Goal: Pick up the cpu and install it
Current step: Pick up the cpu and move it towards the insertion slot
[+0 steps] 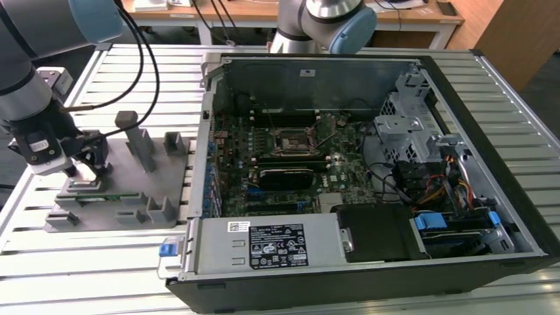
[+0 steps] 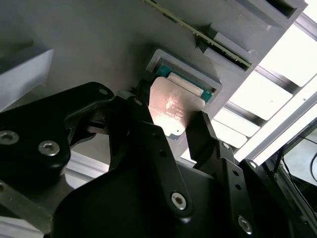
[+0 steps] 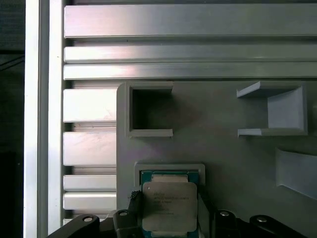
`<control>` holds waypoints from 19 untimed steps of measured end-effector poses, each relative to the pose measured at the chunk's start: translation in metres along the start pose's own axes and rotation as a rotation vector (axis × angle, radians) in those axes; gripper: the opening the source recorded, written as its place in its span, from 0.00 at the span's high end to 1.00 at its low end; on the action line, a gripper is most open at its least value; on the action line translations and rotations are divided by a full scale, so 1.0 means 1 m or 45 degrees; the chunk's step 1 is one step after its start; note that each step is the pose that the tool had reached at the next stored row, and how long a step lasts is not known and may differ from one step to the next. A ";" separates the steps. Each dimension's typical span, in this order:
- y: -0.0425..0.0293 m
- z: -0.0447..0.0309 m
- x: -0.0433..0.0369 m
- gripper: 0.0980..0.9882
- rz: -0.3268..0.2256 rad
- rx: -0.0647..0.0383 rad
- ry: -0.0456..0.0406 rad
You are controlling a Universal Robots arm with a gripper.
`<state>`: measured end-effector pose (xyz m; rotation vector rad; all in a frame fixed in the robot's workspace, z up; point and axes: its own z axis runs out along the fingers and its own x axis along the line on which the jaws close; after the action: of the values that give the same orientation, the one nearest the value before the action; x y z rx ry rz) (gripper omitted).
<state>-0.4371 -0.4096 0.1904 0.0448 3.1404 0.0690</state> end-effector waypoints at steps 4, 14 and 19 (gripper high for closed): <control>0.0001 -0.0024 0.0000 0.51 0.000 0.000 0.000; 0.0003 -0.0069 0.0000 0.51 0.000 0.000 0.000; 0.0004 -0.0083 0.0000 0.51 0.000 0.000 0.000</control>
<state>-0.4371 -0.4096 0.1987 0.0449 3.1405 0.0689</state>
